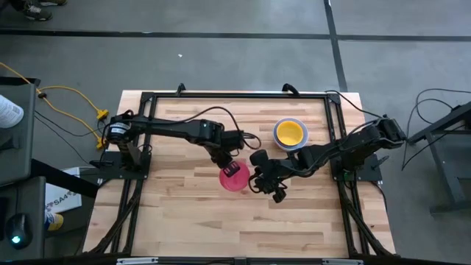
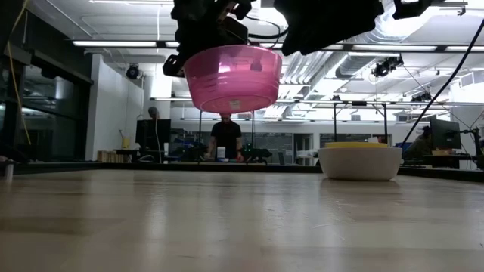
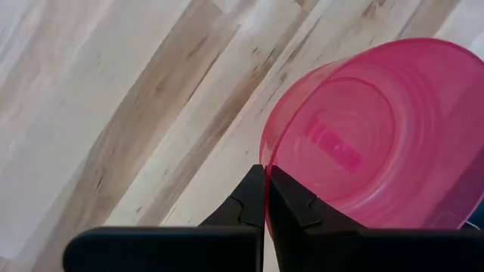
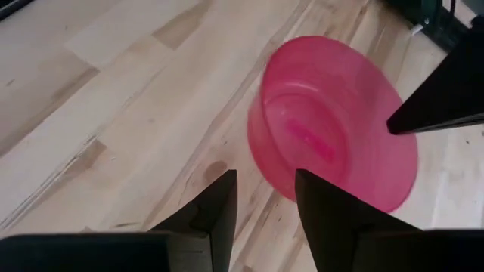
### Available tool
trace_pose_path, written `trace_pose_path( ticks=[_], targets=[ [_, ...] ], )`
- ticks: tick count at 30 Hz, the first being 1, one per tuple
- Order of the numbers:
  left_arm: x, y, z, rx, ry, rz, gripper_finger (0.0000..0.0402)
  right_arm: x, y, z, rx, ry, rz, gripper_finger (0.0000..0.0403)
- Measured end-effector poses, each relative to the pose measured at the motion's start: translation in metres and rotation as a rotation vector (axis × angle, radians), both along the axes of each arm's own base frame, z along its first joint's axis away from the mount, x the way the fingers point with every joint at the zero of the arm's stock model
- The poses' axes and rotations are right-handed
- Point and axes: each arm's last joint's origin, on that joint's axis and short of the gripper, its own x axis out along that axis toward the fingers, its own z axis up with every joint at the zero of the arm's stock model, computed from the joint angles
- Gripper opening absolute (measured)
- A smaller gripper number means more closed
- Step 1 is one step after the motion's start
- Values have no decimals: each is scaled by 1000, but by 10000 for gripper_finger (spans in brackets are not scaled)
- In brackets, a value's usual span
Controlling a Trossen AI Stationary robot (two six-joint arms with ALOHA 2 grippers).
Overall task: Nest bowls inside each other
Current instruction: Stack the red bowl on the yellow bowl
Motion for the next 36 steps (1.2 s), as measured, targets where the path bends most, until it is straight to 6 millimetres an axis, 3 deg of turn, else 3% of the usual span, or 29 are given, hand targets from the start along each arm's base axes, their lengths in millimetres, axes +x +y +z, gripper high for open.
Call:
trace_pose_path(
  ticks=[6,25,36],
  targets=[
    [2,-11,1,-4,-25,-13,0,4,2,5,37,-60,38,128],
    [4,-11,2,-33,-44,-16,0,13,1,-10,66,-10,69,128],
    [3,-11,2,-29,-37,-19,0,15,1,-16,0,-6,48,128]
  ],
)
